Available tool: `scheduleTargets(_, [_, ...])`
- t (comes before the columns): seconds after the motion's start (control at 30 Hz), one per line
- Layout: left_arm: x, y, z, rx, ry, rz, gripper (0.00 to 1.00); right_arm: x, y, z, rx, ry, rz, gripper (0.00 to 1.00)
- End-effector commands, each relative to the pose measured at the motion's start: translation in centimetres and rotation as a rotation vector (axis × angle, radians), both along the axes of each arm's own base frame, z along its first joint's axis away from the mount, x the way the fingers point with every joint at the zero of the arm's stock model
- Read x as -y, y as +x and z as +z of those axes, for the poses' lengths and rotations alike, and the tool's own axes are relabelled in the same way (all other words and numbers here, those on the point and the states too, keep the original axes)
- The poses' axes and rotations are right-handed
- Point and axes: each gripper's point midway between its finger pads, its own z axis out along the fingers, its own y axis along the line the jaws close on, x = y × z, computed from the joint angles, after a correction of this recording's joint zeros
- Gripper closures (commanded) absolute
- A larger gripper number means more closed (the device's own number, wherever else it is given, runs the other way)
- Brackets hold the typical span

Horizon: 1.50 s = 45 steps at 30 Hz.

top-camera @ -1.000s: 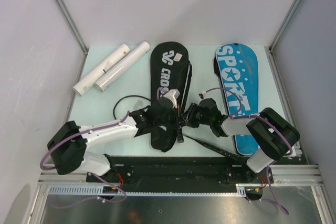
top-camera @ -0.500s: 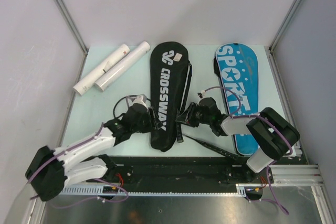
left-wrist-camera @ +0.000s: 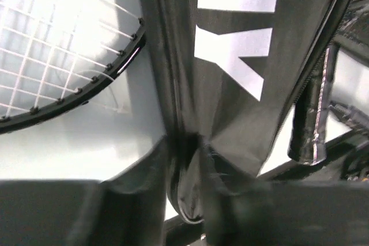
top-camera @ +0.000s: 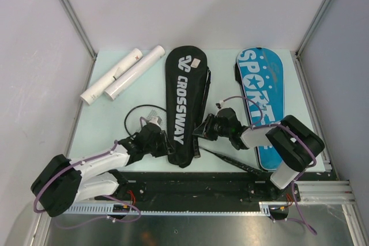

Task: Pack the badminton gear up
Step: Adjust the racket in the racket bag.

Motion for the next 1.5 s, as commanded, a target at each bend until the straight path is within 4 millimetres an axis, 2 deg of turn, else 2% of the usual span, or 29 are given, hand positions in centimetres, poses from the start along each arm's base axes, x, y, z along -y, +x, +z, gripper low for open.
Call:
scheduleTargets(0.0, [2.1, -0.6, 0.8, -0.012, -0.147, -0.039, 0.81, -0.6, 6.3, 4.7, 0.205, 0.081, -0.163, 1.0])
scheduleTargets(0.03, [2.1, -1.1, 0.5, -0.033, -0.156, -0.049, 0.85, -0.7, 6.4, 4.7, 0.208, 0.08, -0.161, 1.0])
scheduleTargets(0.07, [2.9, -0.6, 1.3, 0.002, -0.206, -0.059, 0.91, -0.7, 6.8, 4.8, 0.22, 0.072, -0.167, 1.0])
scheduleTargets(0.1, [2.9, -1.3, 0.8, -0.026, -0.224, -0.062, 0.99, -1.0, 7.0, 5.1, 0.234, 0.077, -0.161, 1.0])
scheduleTargets(0.23, [3.5, -2.1, 1.2, -0.022, -0.299, -0.098, 1.0, -1.3, 7.9, 5.8, 0.298, 0.04, -0.143, 1.0])
scheduleTargets(0.43, [3.9, -3.0, 3.4, 0.044, -0.384, -0.17, 1.0, 0.4, 8.9, 5.8, 0.378, -0.084, -0.173, 1.0])
scheduleTargets(0.53, [4.7, -3.2, 4.8, 0.067, -0.446, -0.216, 0.99, -0.6, 9.4, 6.3, 0.418, -0.09, -0.156, 1.0])
scheduleTargets(0.67, [5.0, -3.4, 5.8, 0.093, -0.475, -0.243, 1.0, -0.3, 10.4, 6.6, 0.442, -0.106, -0.183, 1.0])
scheduleTargets(0.87, [4.6, -3.9, 5.1, 0.082, -0.472, -0.242, 1.0, 2.5, 11.6, 7.6, 0.565, -0.258, -0.167, 1.0])
scheduleTargets(1.0, [4.6, -4.0, 4.9, 0.075, -0.467, -0.255, 1.0, 1.8, 12.0, 8.8, 0.613, -0.23, -0.158, 1.0])
scheduleTargets(1.13, [4.8, -4.0, 5.2, 0.077, -0.471, -0.262, 1.0, 1.0, 12.3, 8.5, 0.614, -0.236, -0.154, 1.0])
scheduleTargets(1.2, [4.9, -4.0, 5.3, 0.08, -0.475, -0.267, 1.0, 0.6, 12.2, 9.0, 0.649, -0.236, -0.143, 1.0])
scheduleTargets(1.23, [4.9, -4.1, 5.3, 0.08, -0.478, -0.273, 1.0, 1.0, 12.5, 9.3, 0.673, -0.271, -0.17, 1.0])
scheduleTargets(1.27, [4.9, -4.1, 5.5, 0.082, -0.481, -0.276, 1.0, 0.2, 11.9, 9.9, 0.705, -0.274, -0.153, 1.0])
scheduleTargets(1.3, [4.9, -4.1, 5.5, 0.086, -0.484, -0.277, 0.99, 0.2, 12.0, 10.1, 0.719, -0.28, -0.16, 1.0])
scheduleTargets(1.4, [4.9, -3.9, 5.4, 0.096, -0.477, -0.269, 1.0, -1.3, 11.7, 10.7, 0.609, -0.071, -0.159, 1.0])
scheduleTargets(1.43, [4.8, -3.8, 5.1, 0.09, -0.469, -0.258, 1.0, -2.3, 10.9, 11.4, 0.516, 0.06, -0.153, 1.0])
scheduleTargets(1.47, [4.6, -3.6, 4.5, 0.075, -0.453, -0.235, 1.0, -2.9, 10.6, 12.6, 0.514, 0.15, -0.16, 1.0])
